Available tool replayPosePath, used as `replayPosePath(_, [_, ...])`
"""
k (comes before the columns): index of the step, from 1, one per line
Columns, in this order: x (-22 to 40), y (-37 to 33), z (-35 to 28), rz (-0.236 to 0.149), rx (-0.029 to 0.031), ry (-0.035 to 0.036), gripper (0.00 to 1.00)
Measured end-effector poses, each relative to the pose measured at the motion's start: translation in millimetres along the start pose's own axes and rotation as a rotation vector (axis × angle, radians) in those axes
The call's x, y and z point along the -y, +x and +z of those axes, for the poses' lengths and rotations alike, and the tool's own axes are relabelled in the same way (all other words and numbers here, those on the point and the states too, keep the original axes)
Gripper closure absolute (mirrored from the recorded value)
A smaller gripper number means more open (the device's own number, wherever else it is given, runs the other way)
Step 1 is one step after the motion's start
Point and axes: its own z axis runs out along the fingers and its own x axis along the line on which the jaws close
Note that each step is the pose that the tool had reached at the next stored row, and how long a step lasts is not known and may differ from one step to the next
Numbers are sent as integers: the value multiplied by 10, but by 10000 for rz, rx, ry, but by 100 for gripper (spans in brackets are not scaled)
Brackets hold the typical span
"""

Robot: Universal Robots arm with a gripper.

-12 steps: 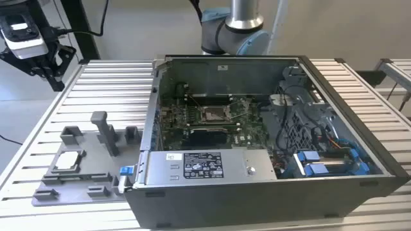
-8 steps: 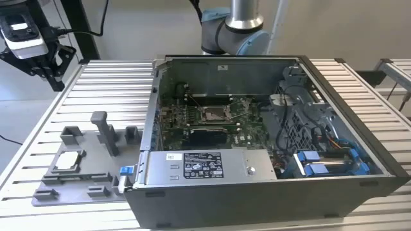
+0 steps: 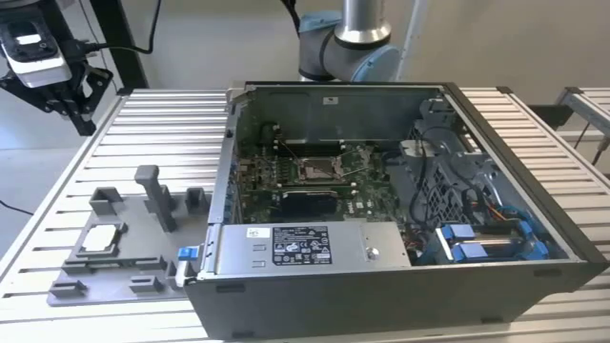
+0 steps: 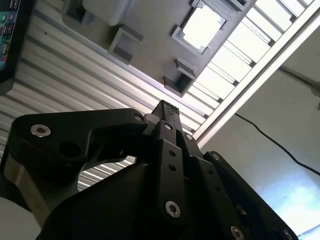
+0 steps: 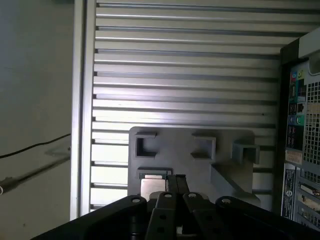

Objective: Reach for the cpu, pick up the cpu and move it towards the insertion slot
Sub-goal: 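Reach for the cpu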

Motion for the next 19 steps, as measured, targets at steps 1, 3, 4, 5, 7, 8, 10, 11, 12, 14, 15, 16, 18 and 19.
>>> replayPosePath(1, [0, 4, 0, -1, -1, 0, 100])
replayPosePath(3, [4, 25, 0, 1, 1, 0, 100])
replayPosePath(4, [12, 45, 0, 0, 2, -1, 100])
replayPosePath(5, [22, 66, 0, 0, 1, -1, 100])
replayPosePath(7, [58, 105, 0, -1, 2, -1, 100])
replayPosePath(8, [83, 120, 0, 0, 1, -2, 100])
replayPosePath(10, [148, 137, -2, 0, 0, 0, 100])
replayPosePath(11, [180, 143, -3, 0, 0, 0, 100])
replayPosePath(12, [211, 148, -2, 1, 1, -1, 100])
replayPosePath(14, [281, 154, -1, 0, 1, -1, 100])
replayPosePath(15, [312, 157, -2, -1, 0, -1, 100])
replayPosePath(16, [340, 160, 0, 0, 0, 0, 100])
replayPosePath(18, [399, 165, 2, 0, 1, -1, 100])
replayPosePath(19, [422, 166, 3, 0, 2, -1, 100])
